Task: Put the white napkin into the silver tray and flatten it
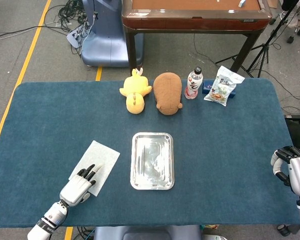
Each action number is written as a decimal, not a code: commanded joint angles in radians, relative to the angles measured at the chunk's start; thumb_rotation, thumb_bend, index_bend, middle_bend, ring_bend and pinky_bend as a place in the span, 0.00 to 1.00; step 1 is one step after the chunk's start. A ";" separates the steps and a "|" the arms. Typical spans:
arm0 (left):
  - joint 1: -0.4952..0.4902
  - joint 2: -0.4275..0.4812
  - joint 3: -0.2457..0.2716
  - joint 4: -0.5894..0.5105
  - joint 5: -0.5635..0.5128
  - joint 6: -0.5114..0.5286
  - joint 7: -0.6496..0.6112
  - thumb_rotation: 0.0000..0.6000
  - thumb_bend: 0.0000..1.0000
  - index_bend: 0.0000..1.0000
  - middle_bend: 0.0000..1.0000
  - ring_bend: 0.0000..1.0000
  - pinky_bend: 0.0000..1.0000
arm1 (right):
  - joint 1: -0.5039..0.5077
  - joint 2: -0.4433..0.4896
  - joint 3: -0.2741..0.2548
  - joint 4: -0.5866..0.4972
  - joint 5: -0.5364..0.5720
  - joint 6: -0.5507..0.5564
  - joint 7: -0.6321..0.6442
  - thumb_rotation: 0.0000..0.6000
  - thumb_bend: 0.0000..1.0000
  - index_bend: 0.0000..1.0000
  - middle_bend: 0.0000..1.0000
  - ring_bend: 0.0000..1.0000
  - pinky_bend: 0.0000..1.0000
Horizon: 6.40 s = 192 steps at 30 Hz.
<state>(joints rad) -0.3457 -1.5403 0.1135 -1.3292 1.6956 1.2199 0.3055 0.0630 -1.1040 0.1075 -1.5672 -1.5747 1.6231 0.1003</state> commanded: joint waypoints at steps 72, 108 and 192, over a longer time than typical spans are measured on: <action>-0.015 0.069 -0.096 -0.275 -0.102 0.041 -0.086 1.00 0.52 0.65 0.00 0.00 0.20 | -0.026 0.025 0.000 -0.048 -0.036 0.063 -0.025 1.00 0.40 0.76 0.62 0.41 0.46; -0.010 -0.004 -0.073 -0.491 -0.105 0.033 0.096 1.00 0.57 0.68 0.06 0.00 0.20 | -0.058 0.050 -0.011 -0.095 -0.103 0.130 -0.047 1.00 0.40 0.76 0.62 0.41 0.46; -0.075 -0.133 -0.116 -0.438 -0.090 0.015 0.074 1.00 0.57 0.69 0.06 0.00 0.13 | -0.087 0.030 0.022 -0.077 -0.168 0.258 -0.007 1.00 0.40 0.69 0.57 0.38 0.46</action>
<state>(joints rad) -0.4173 -1.6698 0.0027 -1.7711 1.6108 1.2398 0.3818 -0.0239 -1.0737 0.1293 -1.6441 -1.7424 1.8812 0.0937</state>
